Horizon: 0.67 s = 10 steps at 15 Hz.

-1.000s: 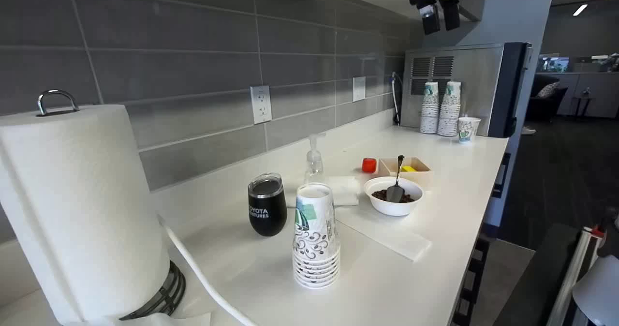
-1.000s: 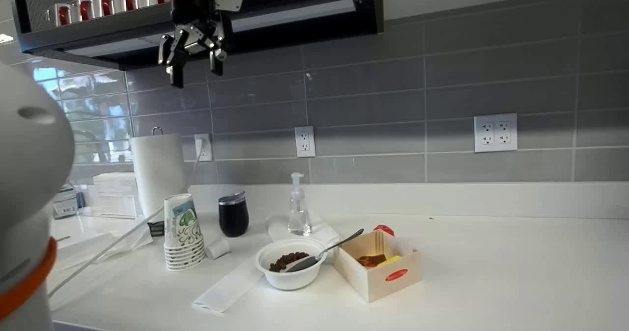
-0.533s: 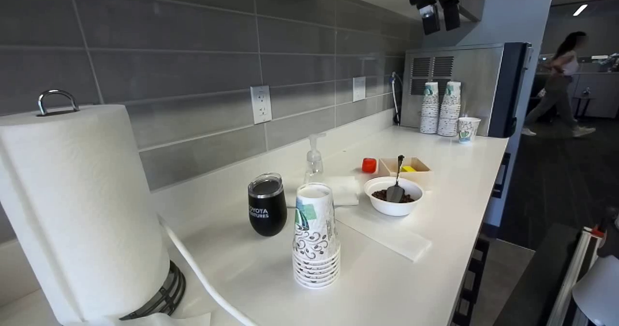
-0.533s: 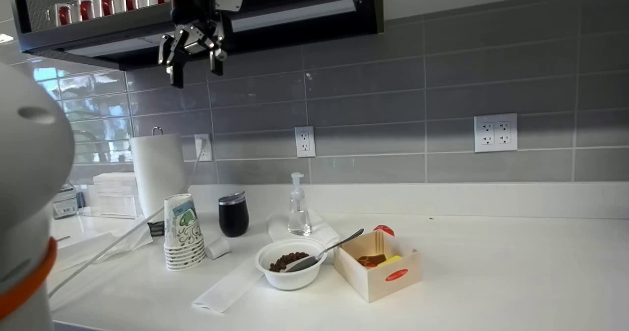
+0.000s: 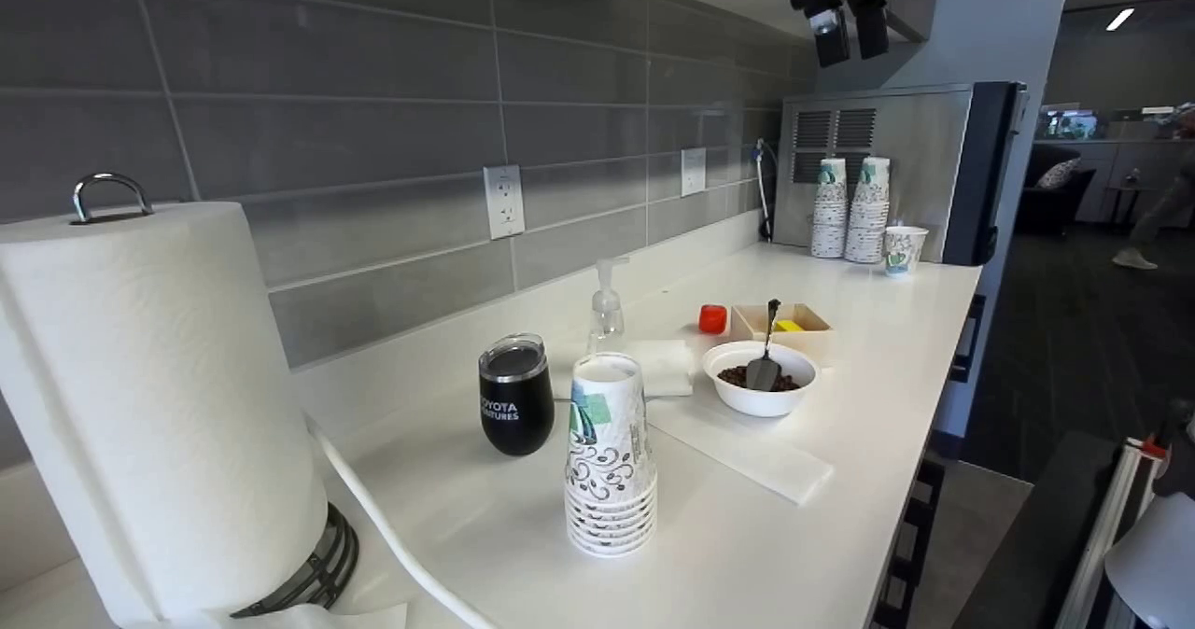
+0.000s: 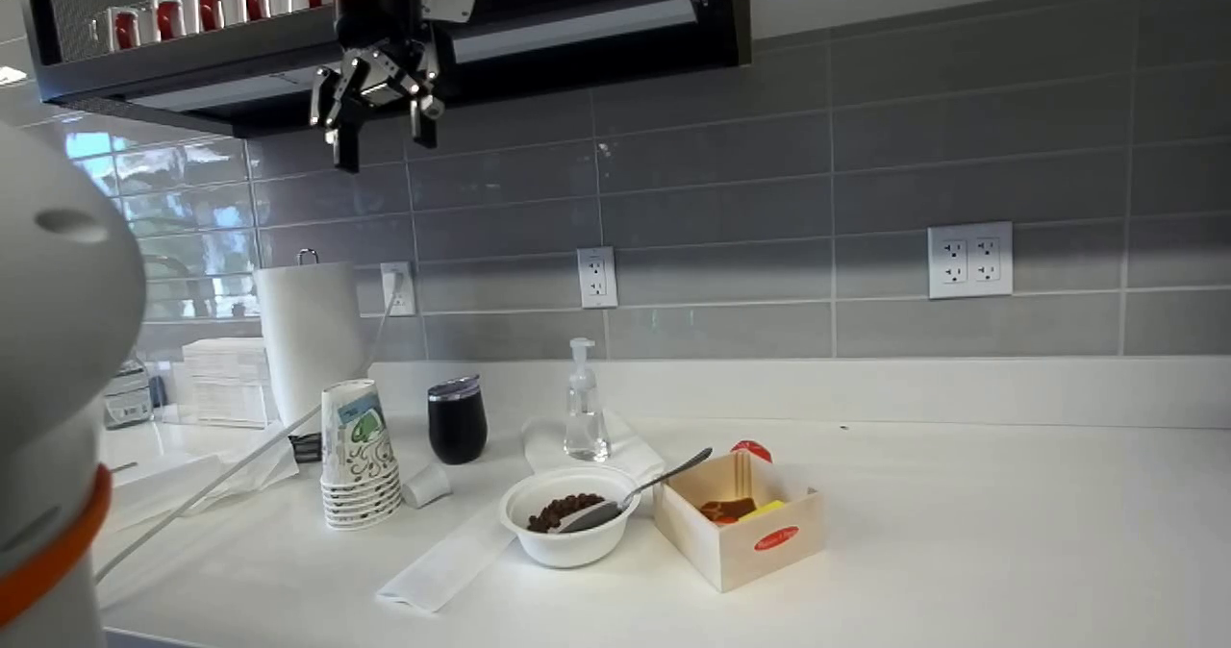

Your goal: Use the spoon to stir the beans in the bowl

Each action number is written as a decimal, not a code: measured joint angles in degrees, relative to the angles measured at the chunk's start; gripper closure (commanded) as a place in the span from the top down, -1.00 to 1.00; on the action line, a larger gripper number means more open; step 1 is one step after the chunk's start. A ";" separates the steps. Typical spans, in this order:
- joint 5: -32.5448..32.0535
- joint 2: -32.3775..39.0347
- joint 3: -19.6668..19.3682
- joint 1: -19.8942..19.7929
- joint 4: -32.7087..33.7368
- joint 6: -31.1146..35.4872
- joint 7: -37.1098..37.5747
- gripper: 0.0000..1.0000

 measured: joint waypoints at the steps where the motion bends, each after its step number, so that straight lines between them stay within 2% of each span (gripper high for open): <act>1: 0.00 0.00 0.00 0.00 0.00 0.00 0.00 1.00; 5: -2.44 -0.01 -0.34 -1.03 -1.97 2.28 3.46 1.00; 10: -5.84 0.31 -2.78 -4.98 -7.69 10.88 9.24 1.00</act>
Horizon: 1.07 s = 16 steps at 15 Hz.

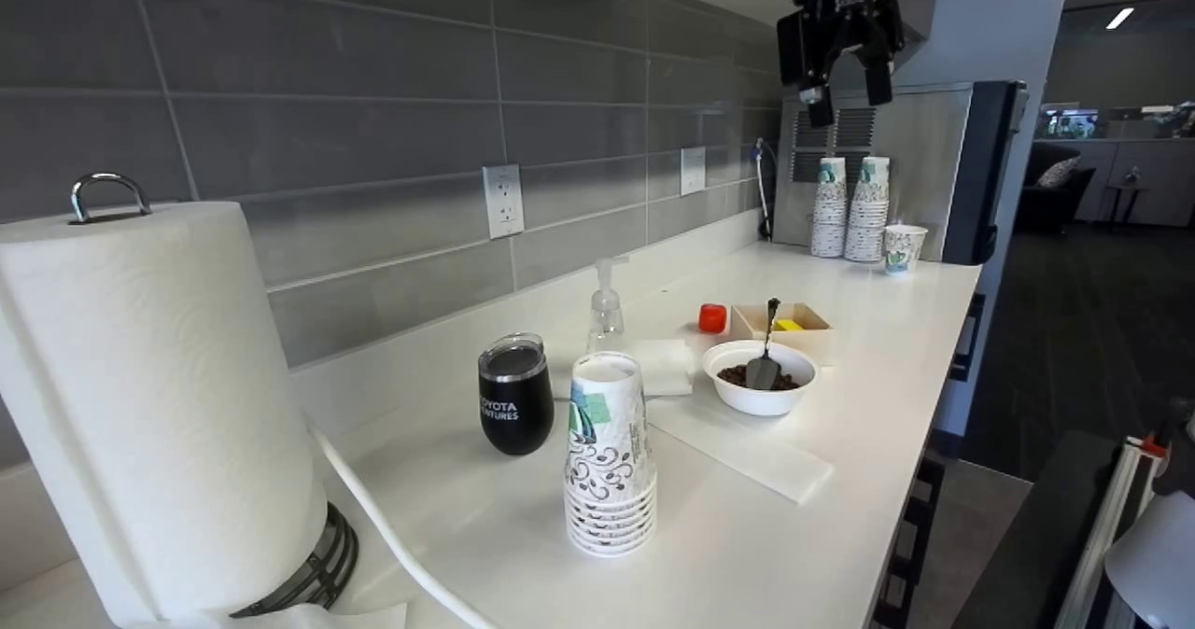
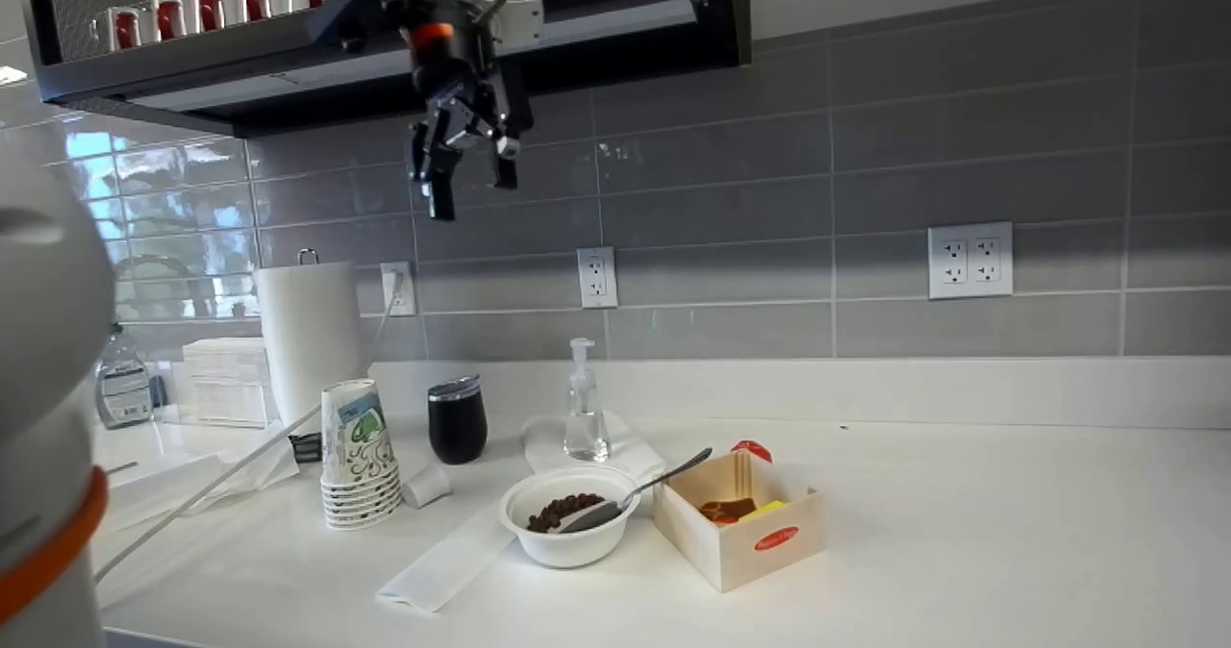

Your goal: Use the spoon to stir the beans in the bowl

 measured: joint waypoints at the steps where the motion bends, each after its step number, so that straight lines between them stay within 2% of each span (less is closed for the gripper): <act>1: -0.35 0.35 -0.65 -0.96 -1.25 2.41 1.21 1.00; 7: -0.44 6.63 -4.21 -5.85 -8.98 22.45 8.31 1.00; 16: -0.62 19.68 -4.95 -9.99 -15.84 54.40 19.36 1.00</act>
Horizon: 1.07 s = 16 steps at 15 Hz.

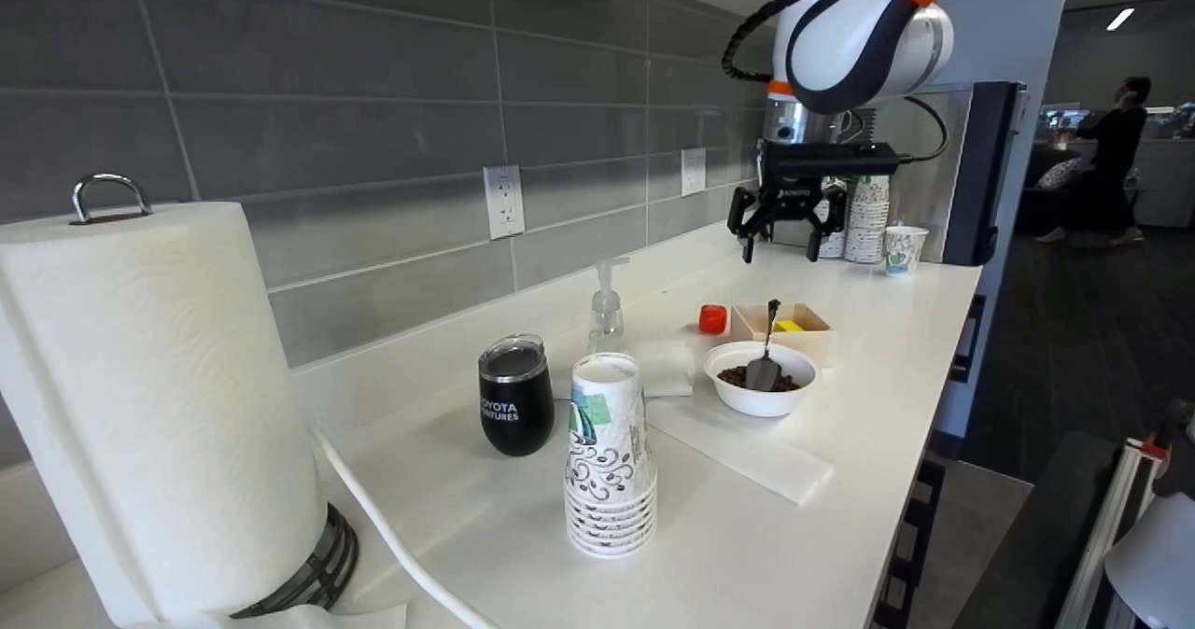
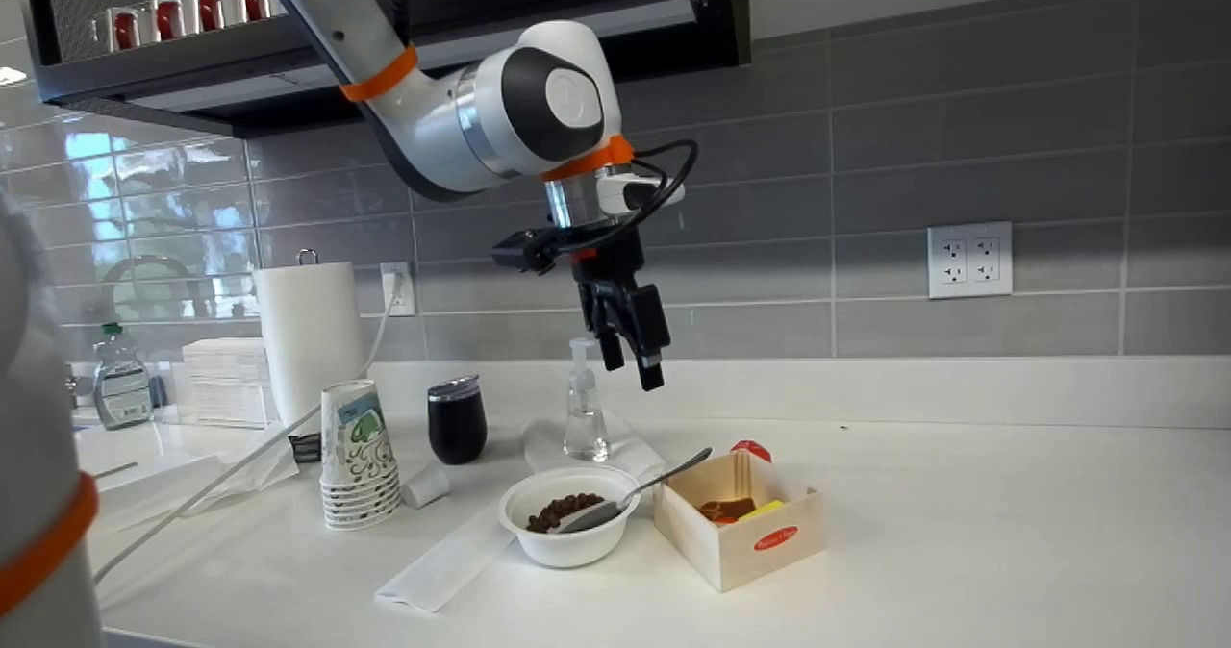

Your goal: Use the spoon to stir the beans in the bowl

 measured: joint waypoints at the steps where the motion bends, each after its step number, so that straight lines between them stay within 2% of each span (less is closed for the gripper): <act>1: -0.39 1.09 0.00 -0.28 -0.39 2.48 1.20 1.00; 5: -3.72 4.80 -0.09 -1.61 -1.31 8.31 5.96 1.00; 12: -13.15 9.73 -2.44 -3.05 -1.54 13.19 14.85 1.00; 16: -16.20 12.12 -4.43 -3.00 -1.53 15.07 18.32 1.00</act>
